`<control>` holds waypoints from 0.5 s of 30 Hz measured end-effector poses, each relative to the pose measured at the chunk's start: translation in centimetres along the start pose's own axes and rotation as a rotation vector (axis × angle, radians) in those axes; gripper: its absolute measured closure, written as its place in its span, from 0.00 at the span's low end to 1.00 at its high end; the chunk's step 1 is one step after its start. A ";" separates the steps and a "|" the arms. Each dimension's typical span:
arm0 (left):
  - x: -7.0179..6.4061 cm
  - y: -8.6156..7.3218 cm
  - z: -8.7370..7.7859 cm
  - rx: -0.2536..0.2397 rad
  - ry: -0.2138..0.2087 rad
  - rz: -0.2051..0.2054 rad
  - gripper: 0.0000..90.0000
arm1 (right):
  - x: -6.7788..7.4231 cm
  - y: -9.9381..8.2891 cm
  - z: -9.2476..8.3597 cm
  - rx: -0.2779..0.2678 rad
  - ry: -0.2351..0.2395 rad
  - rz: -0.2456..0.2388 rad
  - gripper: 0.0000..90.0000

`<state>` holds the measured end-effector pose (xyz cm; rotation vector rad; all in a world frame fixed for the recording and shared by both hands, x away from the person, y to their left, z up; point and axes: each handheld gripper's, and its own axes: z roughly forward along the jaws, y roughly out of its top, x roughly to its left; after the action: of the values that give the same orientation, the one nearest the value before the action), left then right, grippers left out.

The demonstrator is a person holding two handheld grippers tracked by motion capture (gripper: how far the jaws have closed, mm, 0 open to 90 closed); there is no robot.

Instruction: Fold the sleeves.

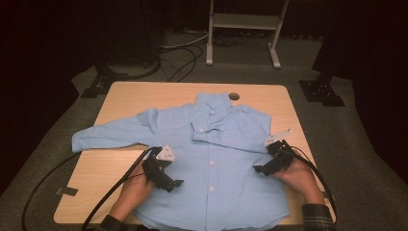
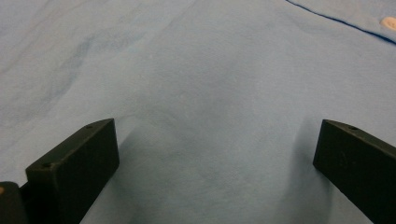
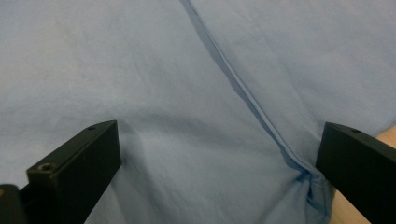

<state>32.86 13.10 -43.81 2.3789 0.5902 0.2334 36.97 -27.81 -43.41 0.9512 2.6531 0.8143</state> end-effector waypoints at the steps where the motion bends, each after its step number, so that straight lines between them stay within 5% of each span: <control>1: -0.1 0.2 0.2 -0.006 -0.002 0.000 0.00 | -0.2 -0.1 -0.1 -0.001 -0.003 0.003 0.00; 15: -1.5 2.1 2.0 -0.028 -0.015 -0.001 0.00 | -2.8 -1.8 -1.1 -0.004 -0.020 0.035 0.00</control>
<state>32.93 9.86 -44.00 2.3509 0.5771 0.2217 37.82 -31.22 -43.45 1.0019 2.6243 0.8131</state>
